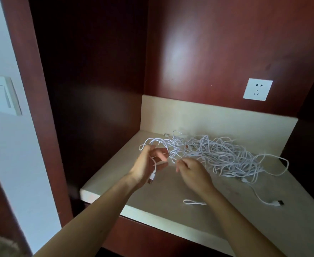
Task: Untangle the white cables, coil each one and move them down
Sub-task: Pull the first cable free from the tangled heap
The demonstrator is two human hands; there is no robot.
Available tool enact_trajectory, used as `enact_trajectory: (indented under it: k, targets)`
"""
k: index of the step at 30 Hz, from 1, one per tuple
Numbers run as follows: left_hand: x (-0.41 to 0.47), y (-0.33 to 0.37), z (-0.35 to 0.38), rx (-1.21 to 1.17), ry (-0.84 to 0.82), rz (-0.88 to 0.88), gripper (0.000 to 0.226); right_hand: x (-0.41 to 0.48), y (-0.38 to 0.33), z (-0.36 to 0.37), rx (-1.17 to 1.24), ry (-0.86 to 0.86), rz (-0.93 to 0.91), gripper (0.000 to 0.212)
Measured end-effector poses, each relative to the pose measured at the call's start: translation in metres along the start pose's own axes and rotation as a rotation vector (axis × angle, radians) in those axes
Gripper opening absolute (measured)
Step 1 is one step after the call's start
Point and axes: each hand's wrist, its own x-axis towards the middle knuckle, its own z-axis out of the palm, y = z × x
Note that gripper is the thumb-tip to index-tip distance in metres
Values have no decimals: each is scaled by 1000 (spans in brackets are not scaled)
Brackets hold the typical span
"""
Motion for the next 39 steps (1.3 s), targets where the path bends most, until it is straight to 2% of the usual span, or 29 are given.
enact_trajectory:
  k: [3, 8, 10, 14, 20, 24, 27, 32, 35, 39]
  targets:
    - [7, -9, -11, -70, 23, -22, 61, -1, -5, 19, -136, -46, -32, 32]
    - [20, -11, -24, -144, 132, 17, 28, -4, 2, 44, -315, -6, -146, 38]
    - [26, -11, -31, -167, 156, -3, 27, -5, 6, 49, -319, -6, -181, 41]
    - [38, -12, -40, -172, 70, -61, 33, 3, 7, 58, -291, -3, -153, 39]
    - [57, -13, -44, -48, 110, -11, 34, 28, 3, 65, -127, -66, -20, 29]
    - [77, -17, -46, -195, 95, -149, 27, 37, 2, 73, -80, -73, -39, 35]
    - [92, -20, -55, -221, 63, -173, 35, 46, 7, 75, -25, -12, -66, 20]
    - [100, -15, -69, -400, -27, -255, 31, 68, 16, 71, 157, 94, -2, 33]
    - [106, -13, -77, -510, 23, -229, 29, 84, 16, 63, 224, 105, 42, 38]
    - [111, -12, -88, -475, 58, -212, 24, 99, 15, 50, 307, 38, 65, 36]
